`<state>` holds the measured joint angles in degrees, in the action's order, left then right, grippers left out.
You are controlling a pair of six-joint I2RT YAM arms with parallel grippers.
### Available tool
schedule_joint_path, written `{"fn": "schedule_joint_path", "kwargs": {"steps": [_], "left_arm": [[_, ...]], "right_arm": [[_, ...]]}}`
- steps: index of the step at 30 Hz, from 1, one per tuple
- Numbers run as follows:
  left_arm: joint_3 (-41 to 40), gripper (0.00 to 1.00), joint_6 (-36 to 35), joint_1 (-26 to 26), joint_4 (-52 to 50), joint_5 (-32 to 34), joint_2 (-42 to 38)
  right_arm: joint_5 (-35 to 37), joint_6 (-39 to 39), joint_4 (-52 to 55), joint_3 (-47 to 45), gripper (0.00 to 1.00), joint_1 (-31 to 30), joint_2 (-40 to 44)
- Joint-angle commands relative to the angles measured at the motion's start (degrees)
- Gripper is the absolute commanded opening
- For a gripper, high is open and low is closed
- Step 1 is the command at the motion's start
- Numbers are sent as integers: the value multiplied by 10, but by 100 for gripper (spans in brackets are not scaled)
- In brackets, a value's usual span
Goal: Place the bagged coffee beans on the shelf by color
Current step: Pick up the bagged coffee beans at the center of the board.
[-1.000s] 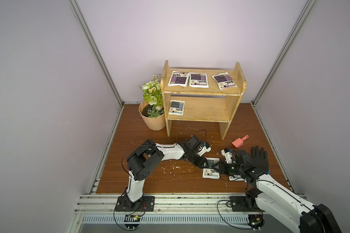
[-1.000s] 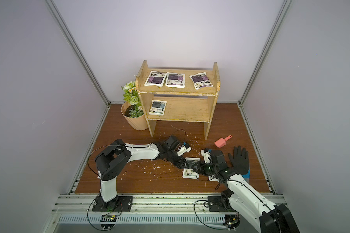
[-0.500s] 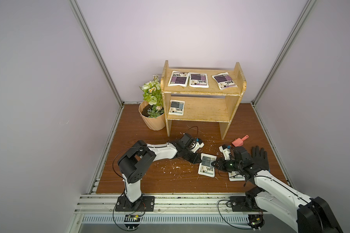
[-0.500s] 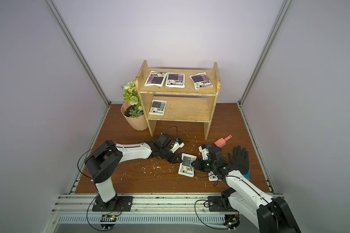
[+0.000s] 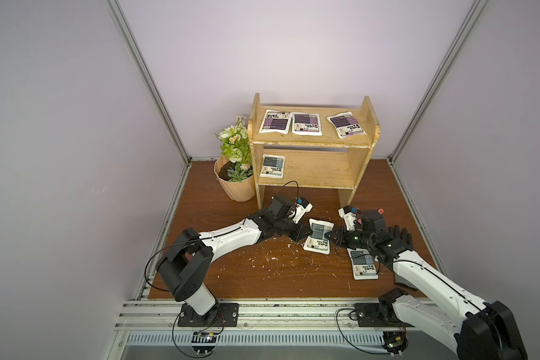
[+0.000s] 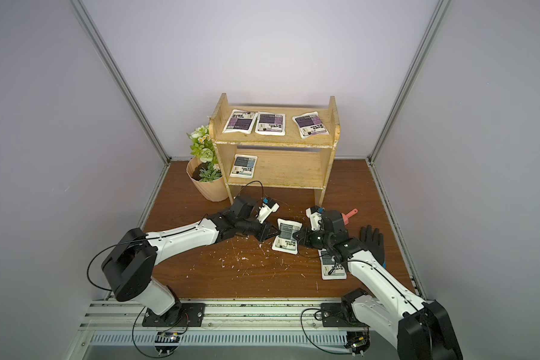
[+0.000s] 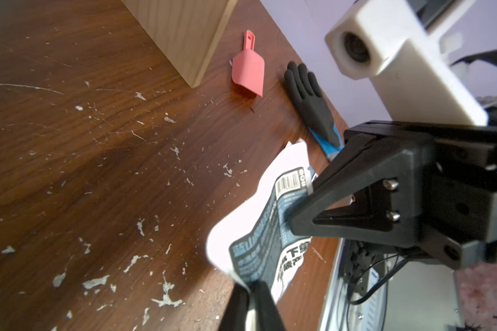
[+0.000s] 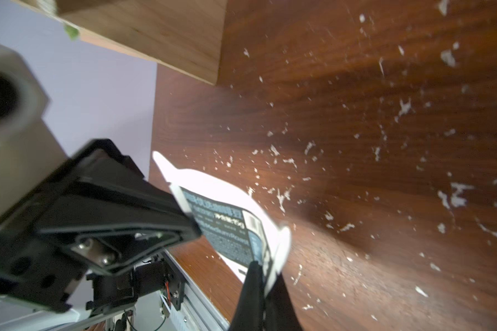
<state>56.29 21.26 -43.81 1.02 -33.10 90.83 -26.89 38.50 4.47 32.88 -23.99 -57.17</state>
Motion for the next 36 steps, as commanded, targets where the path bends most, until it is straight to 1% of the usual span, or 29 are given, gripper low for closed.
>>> {"fn": "schedule_joint_path", "kwargs": {"steps": [1, 3, 4, 6, 8, 9, 10, 12, 16, 20, 23, 24, 26, 28, 30, 32, 36], "left_arm": [[20, 35, 1, 6, 0, 15, -33], [18, 45, 0, 13, 2, 52, -60], [17, 49, -1, 18, 5, 70, -76], [10, 53, 2, 24, 14, 116, -108], [-1, 55, 2, 31, 28, 172, -141], [-9, 56, 13, 33, 37, 208, -160], [-20, 57, 13, 37, 51, 230, -179], [-31, 57, 8, 43, 66, 259, -208], [-44, 58, -1, 46, 65, 358, -256], [-64, 57, 3, 46, 58, 500, -290], [-77, 56, 49, 47, 26, 627, -296], [-81, 55, 70, 47, 10, 658, -296], [-94, 53, 93, 47, -2, 677, -297], [-103, 53, 110, 48, -5, 681, -301], [-103, 53, 99, 49, -1, 680, -303], [-92, 53, 74, 50, 1, 684, -302], [-80, 53, 46, 53, 1, 686, -298]], "right_arm": [[-2, -19, -9, 65, 0, -5, 7], [-1, -21, -4, 90, 0, -5, 2], [0, -23, 0, 105, 0, -5, -2], [0, -24, 4, 134, 0, -5, -13], [-3, -29, 8, 166, 0, -5, -29], [-2, -33, 13, 184, 0, -5, -38], [0, -37, 18, 199, 0, -5, -48], [1, -43, 25, 225, 0, -4, -65], [-2, -43, 14, 270, 0, -2, -102], [3, -44, 19, 334, 0, 0, -160], [16, -39, 16, 377, 0, 1, -200], [22, -38, 11, 389, 0, 0, -211], [34, -39, 0, 408, 0, 0, -225], [55, -54, 4, 432, 0, 1, -239], [78, -72, 16, 459, 0, 1, -255], [100, -84, 21, 479, 0, 1, -273], [115, -97, 13, 499, 0, 1, -307]]}}
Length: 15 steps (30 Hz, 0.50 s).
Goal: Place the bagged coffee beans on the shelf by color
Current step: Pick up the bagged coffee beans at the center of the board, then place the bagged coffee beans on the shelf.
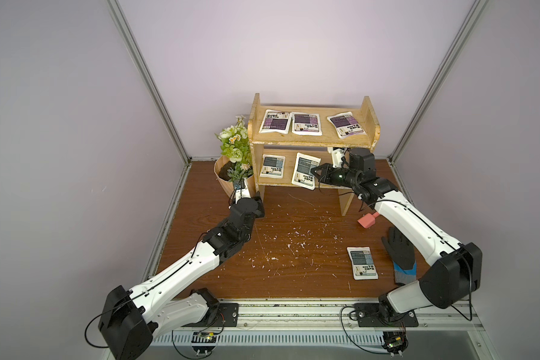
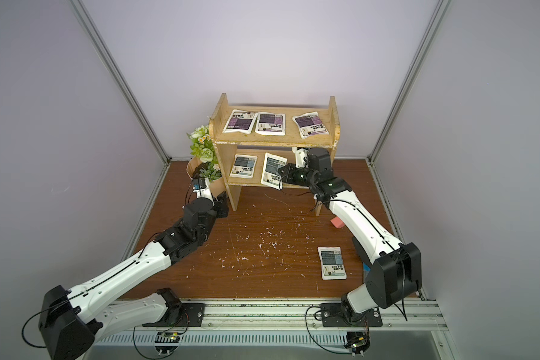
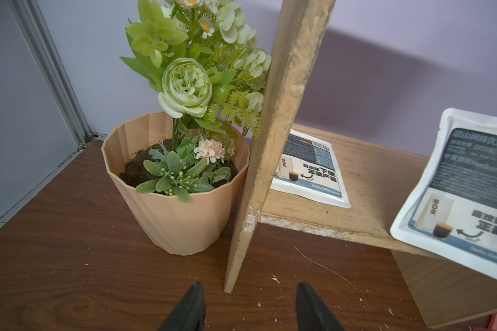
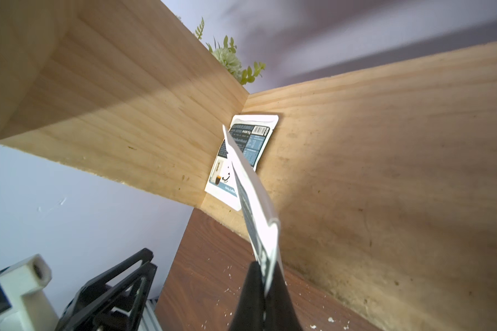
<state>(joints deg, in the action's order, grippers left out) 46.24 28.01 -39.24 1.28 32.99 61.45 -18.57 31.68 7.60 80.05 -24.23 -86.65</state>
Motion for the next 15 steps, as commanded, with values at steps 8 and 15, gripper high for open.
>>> {"fn": "schedule_joint_path", "kwargs": {"steps": [8, 15], "left_arm": [[13, 53, -14, 12, -3, 11, -12], [9, 53, -7, 13, 4, -2, -7]], "right_arm": [[83, -38, -27, 21, 0, 1, -51], [131, -65, -15, 40, 2, 0, -74]]}}
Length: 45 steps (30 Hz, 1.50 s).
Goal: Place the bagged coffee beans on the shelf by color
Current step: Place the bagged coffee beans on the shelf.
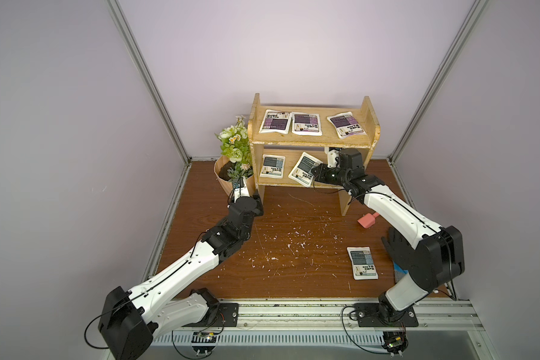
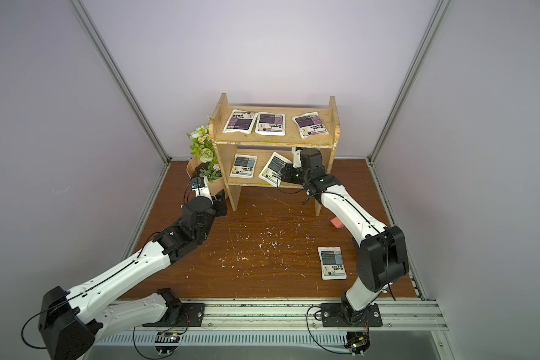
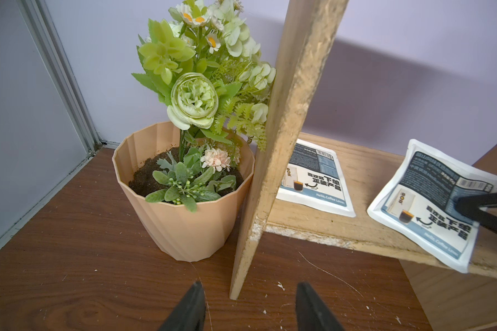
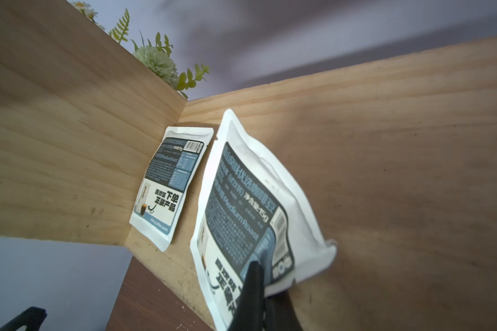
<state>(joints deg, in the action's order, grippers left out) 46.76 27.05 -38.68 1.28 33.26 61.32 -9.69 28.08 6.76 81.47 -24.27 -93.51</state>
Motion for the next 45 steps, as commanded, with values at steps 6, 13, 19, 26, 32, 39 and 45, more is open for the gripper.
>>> {"fn": "schedule_joint_path", "kwargs": {"steps": [6, 13, 19, 26, 32, 39, 45], "left_arm": [[10, 53, -4, 9, 2, -19, 4], [8, 53, -2, 10, 6, -29, 13], [7, 54, -2, 15, 7, -37, 20], [6, 55, 0, 22, 8, -52, 28], [4, 55, -1, 24, 9, -61, 29], [-2, 55, -5, 27, 14, -58, 24], [-6, 55, -4, 31, 14, -56, 20]], "right_arm": [[70, -28, -19, 30, 40, -9, -13], [120, -26, -8, 6, 47, -32, 34], [163, -37, 1, -18, 44, -84, 97], [115, -3, -26, -38, 11, -118, 91], [119, 13, -44, -28, 6, -121, 54], [151, 10, -5, -16, 4, -122, 16], [190, 6, -2, -40, 3, -119, 32]]}}
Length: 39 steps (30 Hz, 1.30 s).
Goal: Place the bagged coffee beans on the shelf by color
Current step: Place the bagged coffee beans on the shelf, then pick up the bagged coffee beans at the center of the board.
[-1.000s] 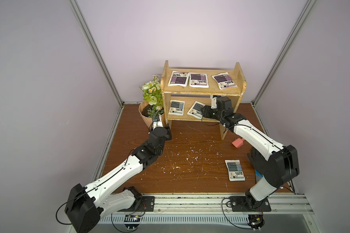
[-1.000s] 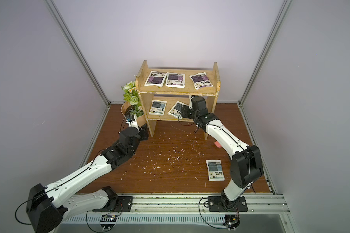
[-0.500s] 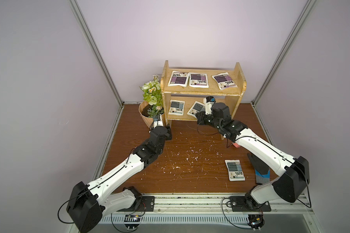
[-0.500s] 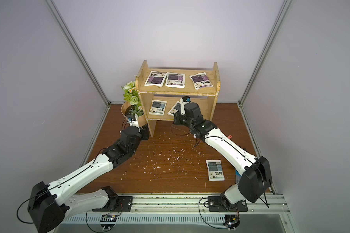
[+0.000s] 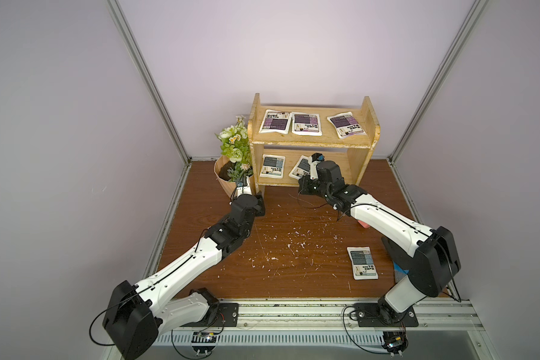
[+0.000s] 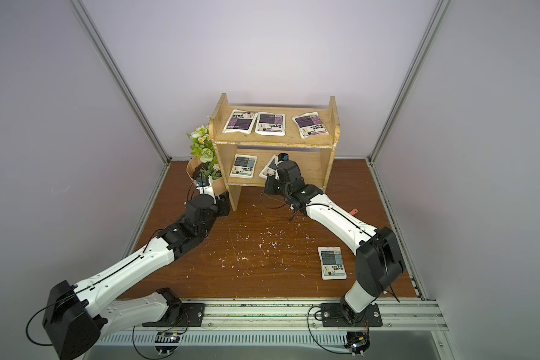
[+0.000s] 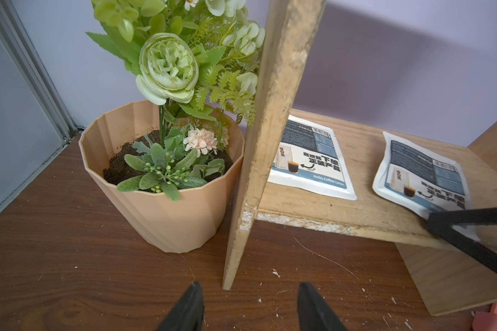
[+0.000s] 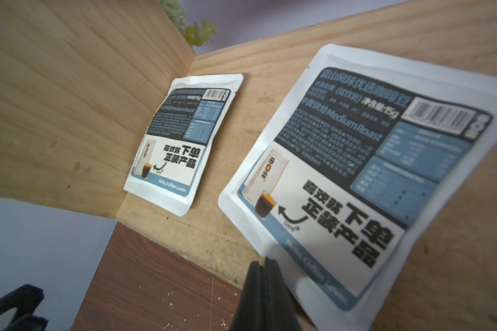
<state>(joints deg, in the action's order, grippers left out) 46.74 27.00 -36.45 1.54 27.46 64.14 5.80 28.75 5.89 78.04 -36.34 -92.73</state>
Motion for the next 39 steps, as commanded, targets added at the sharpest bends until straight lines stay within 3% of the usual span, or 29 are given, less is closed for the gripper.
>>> {"fn": "schedule_joint_path", "kwargs": {"steps": [1, 7, 12, 15, 18, 21, 25, 29, 33, 39], "left_arm": [[-5, 55, -5, 8, 13, -1, -9], [-4, 55, -3, 8, 13, -11, -4], [-5, 55, -6, 9, 13, -16, -4], [-7, 55, -11, 8, 12, -27, -1], [-9, 55, -21, 9, 12, -56, 4], [-12, 56, -31, 9, 16, -121, 21], [-22, 56, -32, -2, 50, -258, 65], [-3, 62, -63, -61, 75, -355, 143], [45, 64, -76, -113, 86, -459, 249], [143, 66, -61, -138, 80, -579, 395]], "right_arm": [[40, -3, 9, -8, 3, 3, 27], [45, -8, 9, -21, 3, 25, 42], [-1, -7, -5, -24, 4, 28, 56], [-41, -9, -17, -41, 6, 24, 88], [-30, -13, -1, -64, 8, 24, 148], [27, -2, 48, -100, 8, 33, 218], [72, 70, 160, -166, 8, 80, 308], [75, 119, 267, -246, 9, 132, 387], [34, 137, 332, -324, 12, 164, 454], [-58, 159, 353, -444, 15, 189, 491]]}}
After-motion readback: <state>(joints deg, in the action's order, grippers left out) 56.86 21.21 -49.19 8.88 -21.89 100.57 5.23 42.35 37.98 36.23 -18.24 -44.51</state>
